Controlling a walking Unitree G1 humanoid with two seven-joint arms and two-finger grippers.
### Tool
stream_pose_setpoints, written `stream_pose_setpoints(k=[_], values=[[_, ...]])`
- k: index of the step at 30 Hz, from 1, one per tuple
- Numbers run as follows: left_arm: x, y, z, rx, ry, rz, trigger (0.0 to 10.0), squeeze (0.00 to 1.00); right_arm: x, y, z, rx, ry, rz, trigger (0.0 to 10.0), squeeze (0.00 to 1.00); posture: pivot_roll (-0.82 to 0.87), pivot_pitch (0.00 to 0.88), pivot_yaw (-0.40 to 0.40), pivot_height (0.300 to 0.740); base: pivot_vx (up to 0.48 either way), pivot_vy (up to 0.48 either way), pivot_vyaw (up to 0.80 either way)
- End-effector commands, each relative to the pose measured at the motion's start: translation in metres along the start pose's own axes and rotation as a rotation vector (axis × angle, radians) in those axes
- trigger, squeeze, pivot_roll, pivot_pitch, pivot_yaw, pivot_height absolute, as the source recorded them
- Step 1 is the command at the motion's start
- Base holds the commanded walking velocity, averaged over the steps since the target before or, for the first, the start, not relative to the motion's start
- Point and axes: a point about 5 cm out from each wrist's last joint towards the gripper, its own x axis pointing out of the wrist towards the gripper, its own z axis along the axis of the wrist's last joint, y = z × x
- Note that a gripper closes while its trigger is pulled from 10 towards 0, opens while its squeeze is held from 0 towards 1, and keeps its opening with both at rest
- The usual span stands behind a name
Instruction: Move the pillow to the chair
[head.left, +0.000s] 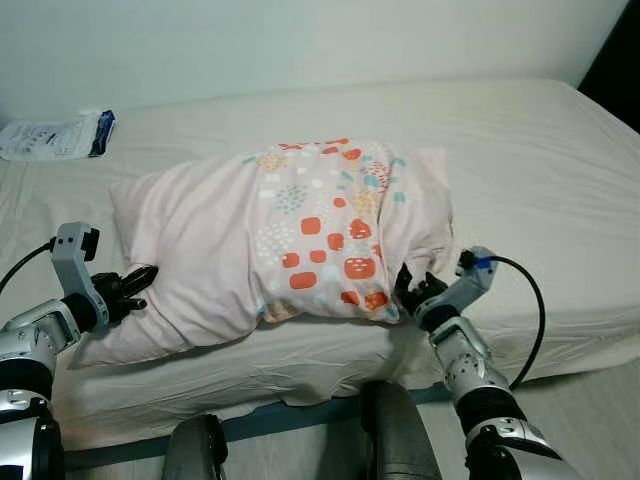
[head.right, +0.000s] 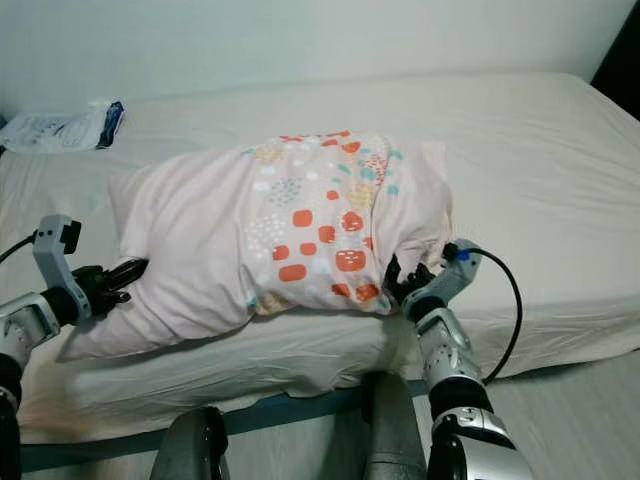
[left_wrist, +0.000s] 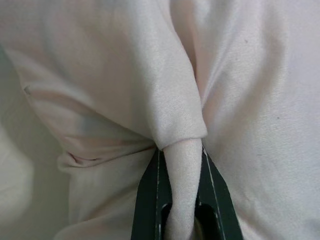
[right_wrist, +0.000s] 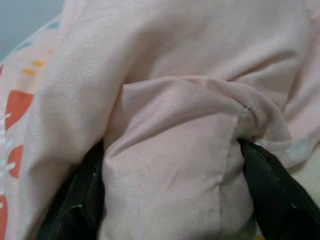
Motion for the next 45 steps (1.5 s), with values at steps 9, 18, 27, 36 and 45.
stream_pose_setpoints(k=[9, 18, 27, 36, 45], values=[[0.007, -0.008, -0.008, 0.005, 0.016, -0.031, 0.0, 0.00, 0.008, 0.016, -0.009, -0.198, 0.064, -0.006, 0.0, 0.00, 0.03, 0.116, -0.019, 0.557, 0.000, 0.000, 0.00], [0.010, -0.013, -0.015, -0.009, 0.013, -0.046, 0.0, 0.00, 0.008, 0.005, 0.001, -0.282, 0.018, -0.111, 0.0, 0.00, 0.03, 0.112, -0.024, 0.557, 0.000, 0.000, 0.00], [0.033, -0.034, -0.023, -0.035, -0.103, 0.089, 0.0, 0.00, 0.019, 0.026, 0.023, -0.347, -0.095, -0.033, 0.0, 0.00, 0.02, 0.052, -0.050, 0.557, 0.000, 0.000, 0.00], [0.051, -0.076, -0.036, 0.114, -0.255, 0.361, 10.0, 0.00, 0.015, 0.049, 0.004, -0.451, -0.106, 0.082, 3.9, 0.00, 0.00, 0.001, -0.068, 0.557, 0.000, 0.000, 0.00], [0.062, -0.107, -0.039, 0.106, -0.308, 0.351, 10.0, 0.00, 0.017, 0.047, 0.011, -0.616, -0.123, 0.011, 10.0, 0.00, -0.01, 0.000, -0.065, 0.557, 0.000, 0.000, 0.00]])
